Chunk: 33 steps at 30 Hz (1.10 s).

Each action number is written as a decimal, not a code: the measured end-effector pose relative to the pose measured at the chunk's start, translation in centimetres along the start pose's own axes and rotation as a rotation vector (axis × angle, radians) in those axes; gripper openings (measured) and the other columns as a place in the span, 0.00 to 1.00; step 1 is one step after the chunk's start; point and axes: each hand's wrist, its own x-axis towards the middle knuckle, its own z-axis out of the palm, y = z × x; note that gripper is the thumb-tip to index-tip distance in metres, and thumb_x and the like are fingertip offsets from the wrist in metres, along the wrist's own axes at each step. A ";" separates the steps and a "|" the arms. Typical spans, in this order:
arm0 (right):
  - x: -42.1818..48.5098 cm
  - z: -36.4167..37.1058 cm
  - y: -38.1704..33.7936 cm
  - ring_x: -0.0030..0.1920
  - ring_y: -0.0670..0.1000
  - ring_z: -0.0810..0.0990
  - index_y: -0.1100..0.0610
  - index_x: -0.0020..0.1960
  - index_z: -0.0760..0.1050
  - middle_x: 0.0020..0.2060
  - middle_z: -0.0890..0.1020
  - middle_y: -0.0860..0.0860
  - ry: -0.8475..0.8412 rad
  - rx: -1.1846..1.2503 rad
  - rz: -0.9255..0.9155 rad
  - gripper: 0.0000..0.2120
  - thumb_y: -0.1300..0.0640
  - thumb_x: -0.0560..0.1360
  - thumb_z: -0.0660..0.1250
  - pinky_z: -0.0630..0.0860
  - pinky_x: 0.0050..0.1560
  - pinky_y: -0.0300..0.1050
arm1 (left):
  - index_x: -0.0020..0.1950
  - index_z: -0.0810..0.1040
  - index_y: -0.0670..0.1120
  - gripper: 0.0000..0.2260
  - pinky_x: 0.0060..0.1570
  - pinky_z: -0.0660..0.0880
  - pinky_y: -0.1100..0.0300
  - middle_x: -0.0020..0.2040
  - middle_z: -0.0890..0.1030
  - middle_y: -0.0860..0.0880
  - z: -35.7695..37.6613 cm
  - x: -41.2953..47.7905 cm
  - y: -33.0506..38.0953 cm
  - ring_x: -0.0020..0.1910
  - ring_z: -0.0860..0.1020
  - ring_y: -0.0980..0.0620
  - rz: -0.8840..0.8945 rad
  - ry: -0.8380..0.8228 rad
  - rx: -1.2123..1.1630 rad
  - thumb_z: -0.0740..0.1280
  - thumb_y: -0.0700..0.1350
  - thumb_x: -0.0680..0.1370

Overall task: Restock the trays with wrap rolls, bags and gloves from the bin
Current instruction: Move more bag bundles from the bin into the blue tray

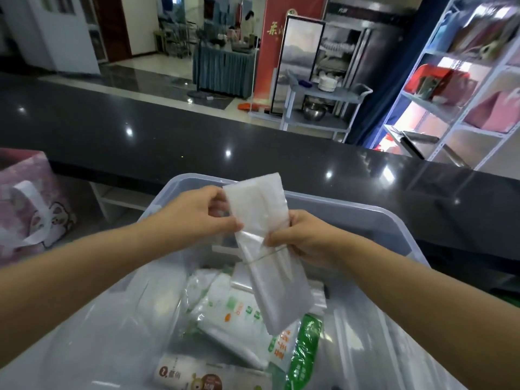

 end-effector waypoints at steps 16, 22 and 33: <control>2.9 -3.6 8.1 0.51 0.53 0.77 0.58 0.57 0.76 0.55 0.80 0.55 0.031 -1.172 0.220 0.13 0.55 0.75 0.67 0.73 0.50 0.44 | 0.47 0.80 0.47 0.07 0.36 0.77 0.65 0.44 0.82 0.50 -3.8 1.0 -0.6 0.40 0.81 0.58 0.060 0.401 -0.172 0.73 0.41 0.70; 3.8 -2.4 14.1 0.55 0.54 0.74 0.53 0.65 0.68 0.59 0.75 0.53 -0.038 -1.444 0.172 0.32 0.40 0.66 0.72 0.73 0.54 0.48 | 0.52 0.78 0.47 0.11 0.36 0.76 0.67 0.47 0.81 0.52 -4.1 1.5 -2.6 0.43 0.81 0.59 0.081 0.413 -0.201 0.73 0.43 0.71; 4.4 -1.4 15.2 0.42 0.56 0.79 0.55 0.56 0.71 0.47 0.81 0.54 0.216 -1.621 -0.165 0.11 0.56 0.75 0.62 0.69 0.35 0.45 | 0.47 0.81 0.48 0.08 0.33 0.77 0.69 0.44 0.83 0.50 -4.2 2.5 -3.5 0.39 0.82 0.60 0.095 0.375 -0.241 0.74 0.41 0.69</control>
